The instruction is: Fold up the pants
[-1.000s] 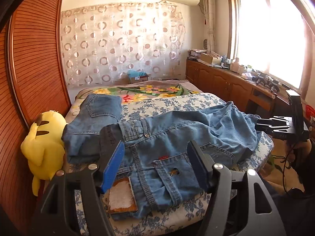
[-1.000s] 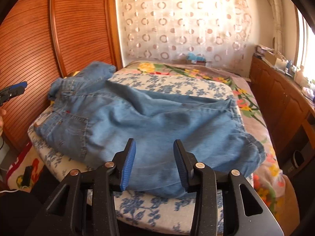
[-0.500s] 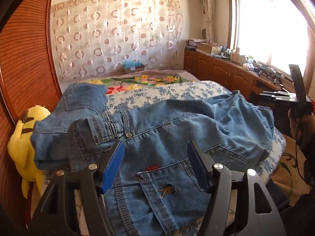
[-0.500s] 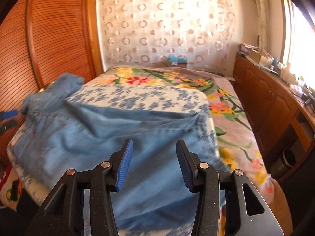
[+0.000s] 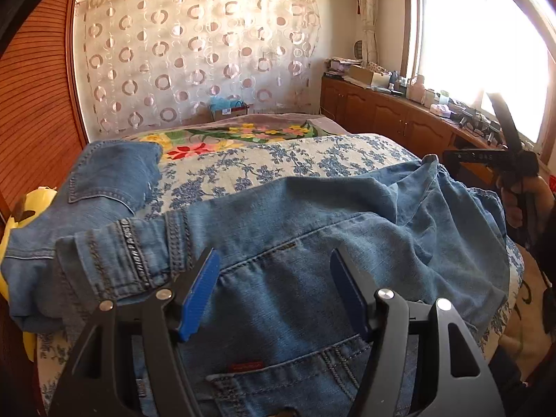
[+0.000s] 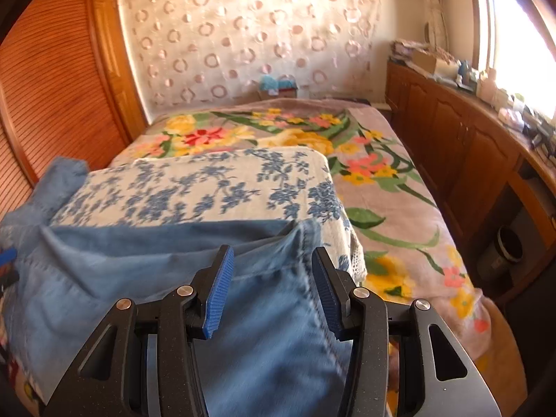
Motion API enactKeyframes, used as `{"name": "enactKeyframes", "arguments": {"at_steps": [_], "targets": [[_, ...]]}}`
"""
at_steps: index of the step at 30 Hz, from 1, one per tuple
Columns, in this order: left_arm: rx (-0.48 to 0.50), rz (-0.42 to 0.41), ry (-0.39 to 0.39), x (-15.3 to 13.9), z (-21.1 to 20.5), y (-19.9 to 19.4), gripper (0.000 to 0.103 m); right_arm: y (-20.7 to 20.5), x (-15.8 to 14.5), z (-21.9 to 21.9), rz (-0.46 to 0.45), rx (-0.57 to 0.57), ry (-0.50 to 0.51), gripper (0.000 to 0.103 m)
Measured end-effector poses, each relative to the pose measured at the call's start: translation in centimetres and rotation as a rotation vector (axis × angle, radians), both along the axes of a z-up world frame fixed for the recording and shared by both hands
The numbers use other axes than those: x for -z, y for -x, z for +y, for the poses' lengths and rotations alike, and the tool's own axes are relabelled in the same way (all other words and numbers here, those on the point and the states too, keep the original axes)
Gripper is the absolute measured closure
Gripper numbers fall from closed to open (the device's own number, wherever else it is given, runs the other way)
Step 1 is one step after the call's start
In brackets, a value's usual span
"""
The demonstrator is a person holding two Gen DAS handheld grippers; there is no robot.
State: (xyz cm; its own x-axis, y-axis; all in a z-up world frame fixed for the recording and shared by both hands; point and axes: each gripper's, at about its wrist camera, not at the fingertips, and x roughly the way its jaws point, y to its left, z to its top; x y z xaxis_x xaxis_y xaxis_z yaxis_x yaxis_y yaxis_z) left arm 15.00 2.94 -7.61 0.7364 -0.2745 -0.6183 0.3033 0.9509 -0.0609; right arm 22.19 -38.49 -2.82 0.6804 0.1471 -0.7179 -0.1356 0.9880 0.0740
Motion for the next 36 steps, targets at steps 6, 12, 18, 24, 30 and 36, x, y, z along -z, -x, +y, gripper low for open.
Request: {"name": "enactKeyframes", "arguments": {"at_steps": [6, 12, 18, 24, 30, 36], "targets": [[0.011, -0.019, -0.023, 0.6, -0.6, 0.4, 0.037, -3.2, 1.9, -1.4, 0.072, 0.054, -0.014, 0.056], [0.010, -0.047, -0.004, 0.9, -0.2, 0.8, 0.037, -4.7, 2.9, -1.5, 0.141, 0.037, -0.014, 0.061], [0.005, -0.046, 0.012, 0.8, 0.2, 0.7, 0.037, -4.3, 0.5, -1.5, 0.017, 0.063, 0.016, 0.093], [-0.004, -0.037, 0.018, 1.0, 0.6, 0.7, 0.037, -5.7, -1.2, -1.8, -0.026, 0.117, 0.055, 0.092], [-0.012, -0.023, 0.012, 1.1, 0.5, 0.3, 0.037, -6.4, -0.1, -0.5, 0.016, 0.131, 0.131, 0.066], [-0.014, -0.023, 0.009, 1.0, 0.5, 0.3, 0.037, -2.6, -1.2, -0.2, -0.007, 0.065, 0.072, 0.062]]}}
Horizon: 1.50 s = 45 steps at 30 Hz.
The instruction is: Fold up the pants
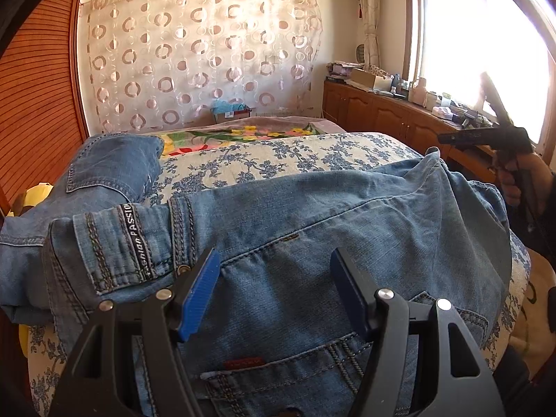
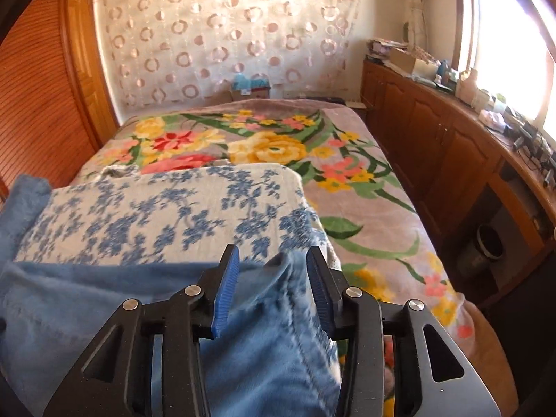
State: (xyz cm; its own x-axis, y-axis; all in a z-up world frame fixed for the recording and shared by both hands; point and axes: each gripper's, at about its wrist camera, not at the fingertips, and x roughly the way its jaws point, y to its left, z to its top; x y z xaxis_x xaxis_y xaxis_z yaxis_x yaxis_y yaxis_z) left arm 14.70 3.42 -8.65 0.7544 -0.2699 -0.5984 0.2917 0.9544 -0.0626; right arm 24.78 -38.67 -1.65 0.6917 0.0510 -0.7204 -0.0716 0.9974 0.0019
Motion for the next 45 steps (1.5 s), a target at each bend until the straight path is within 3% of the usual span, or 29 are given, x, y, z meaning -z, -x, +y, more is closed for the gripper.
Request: {"name": "enactKeyframes", "arguments": {"at_steps": [6, 16, 22, 26, 35, 45], "targets": [[-0.005, 0.003, -0.015, 0.1, -0.1, -0.1, 0.037, 6.2, -0.1, 0.3, -0.006, -0.089, -0.034, 0.058], [-0.009, 0.025, -0.048, 0.3, -0.9, -0.6, 0.037, 12.4, 2.2, -2.6, -0.014, -0.039, -0.017, 0.054], [-0.004, 0.037, -0.048, 0.5, -1.1, -0.8, 0.037, 12.9, 4.2, -4.0, 0.013, -0.005, -0.022, 0.054], [0.011, 0.018, -0.055, 0.1, -1.3, -0.8, 0.037, 13.7, 3.9, -3.6, -0.011, -0.005, -0.031, 0.054], [0.110, -0.006, -0.071, -2.7, -4.6, -2.2, 0.037, 13.6, 3.7, 0.5, -0.031, -0.098, -0.098, 0.054], [0.220, 0.054, -0.087, -3.3, -9.1, -5.8, 0.037, 12.4, 4.3, 4.4, -0.035, -0.176, -0.053, 0.054]]}}
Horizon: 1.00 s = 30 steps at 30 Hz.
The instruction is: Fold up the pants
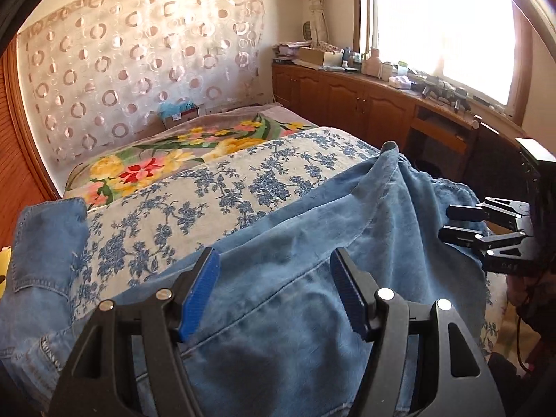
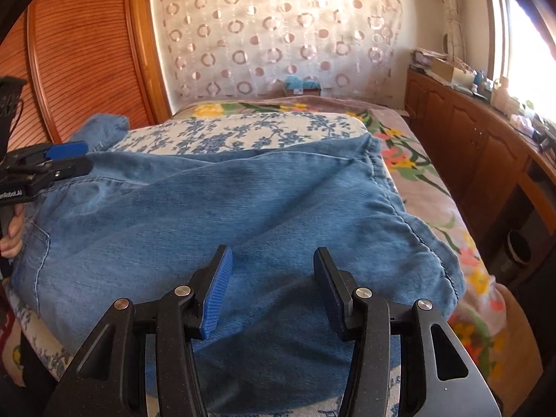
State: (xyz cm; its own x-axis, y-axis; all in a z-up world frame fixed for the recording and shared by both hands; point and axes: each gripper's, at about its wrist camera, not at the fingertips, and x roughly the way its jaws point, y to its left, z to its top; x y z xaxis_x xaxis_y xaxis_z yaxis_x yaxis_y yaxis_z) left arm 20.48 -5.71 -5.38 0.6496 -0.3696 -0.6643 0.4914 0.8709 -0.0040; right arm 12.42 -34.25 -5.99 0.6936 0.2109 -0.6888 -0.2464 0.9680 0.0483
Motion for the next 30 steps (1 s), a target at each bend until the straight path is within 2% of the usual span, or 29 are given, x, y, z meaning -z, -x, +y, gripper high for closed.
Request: {"name": "enactKeyframes", "arguments": {"at_steps": [7, 11, 12, 14, 16, 23, 26, 30], "targets": [[0.010, 0.052, -0.111, 0.9, -1.6, -2.8, 0.037, -0.1, 0.4, 0.7, -0.002, -0.016, 0.014, 0.054], [0.018, 0.093, -0.129, 1.6, -1.5, -3.9, 0.039, 0.1, 0.5, 0.7, -0.007, -0.020, 0.005, 0.054], [0.019, 0.106, -0.131, 1.8, -1.4, -4.1, 0.046, 0.1, 0.5, 0.7, -0.007, -0.021, 0.004, 0.054], [0.016, 0.133, -0.137, 2.3, -1.4, -4.4, 0.051, 0.0, 0.5, 0.7, -0.004, -0.025, 0.004, 0.054], [0.034, 0.168, -0.138, 2.9, -1.6, -4.5, 0.063, 0.0, 0.6, 0.6, 0.003, -0.033, 0.001, 0.054], [0.039, 0.137, -0.140, 2.3, -1.8, -3.7, 0.100, -0.4, 1.0, 0.6, 0.031, -0.036, -0.021, 0.054], [0.012, 0.082, -0.130, 0.9, -1.6, -3.4, 0.103, -0.4, 1.0, 0.6, 0.028, -0.032, -0.022, 0.054], [-0.070, 0.021, -0.102, -1.1, -0.4, -4.0, 0.103, -0.2, 1.2, 0.5, 0.026, -0.025, -0.026, 0.054]]}}
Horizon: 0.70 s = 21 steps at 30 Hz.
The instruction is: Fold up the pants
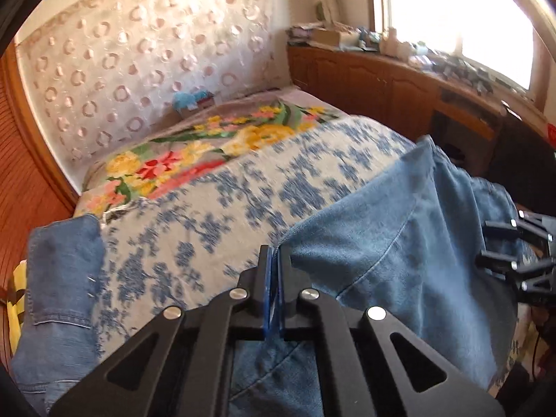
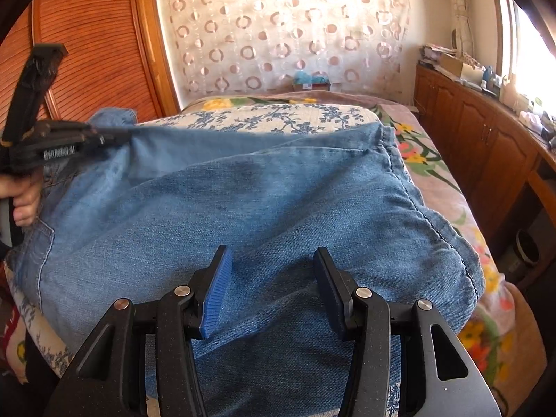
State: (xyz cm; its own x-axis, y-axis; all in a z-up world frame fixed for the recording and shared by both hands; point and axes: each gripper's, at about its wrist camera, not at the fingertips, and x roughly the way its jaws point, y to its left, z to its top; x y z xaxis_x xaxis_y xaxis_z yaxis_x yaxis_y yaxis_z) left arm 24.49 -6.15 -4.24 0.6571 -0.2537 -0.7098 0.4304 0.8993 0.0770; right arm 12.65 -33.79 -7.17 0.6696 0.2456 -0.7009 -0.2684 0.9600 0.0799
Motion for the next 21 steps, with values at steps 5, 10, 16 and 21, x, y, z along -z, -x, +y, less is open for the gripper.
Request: {"name": "enactKeyframes", "arguments": {"at_steps": [5, 10, 16, 21], "targets": [[-0.037, 0.018, -0.011, 0.5, 0.7, -1.6, 0.103, 0.0, 0.1, -0.1, 0.003, 0.004, 0.003, 0.054], [-0.061, 0.030, -0.003, 1.4, 1.6, -1.9, 0.103, 0.2, 0.1, -0.1, 0.001, 0.004, 0.003, 0.054], [-0.061, 0.018, 0.003, 0.9, 2.3, -0.5, 0.097, 0.1, 0.1, -0.1, 0.003, 0.004, 0.002, 0.054], [-0.058, -0.003, 0.029, 0.4, 2.8, 1.2, 0.096, 0.1, 0.1, -0.2, 0.004, 0.004, 0.004, 0.054]]}}
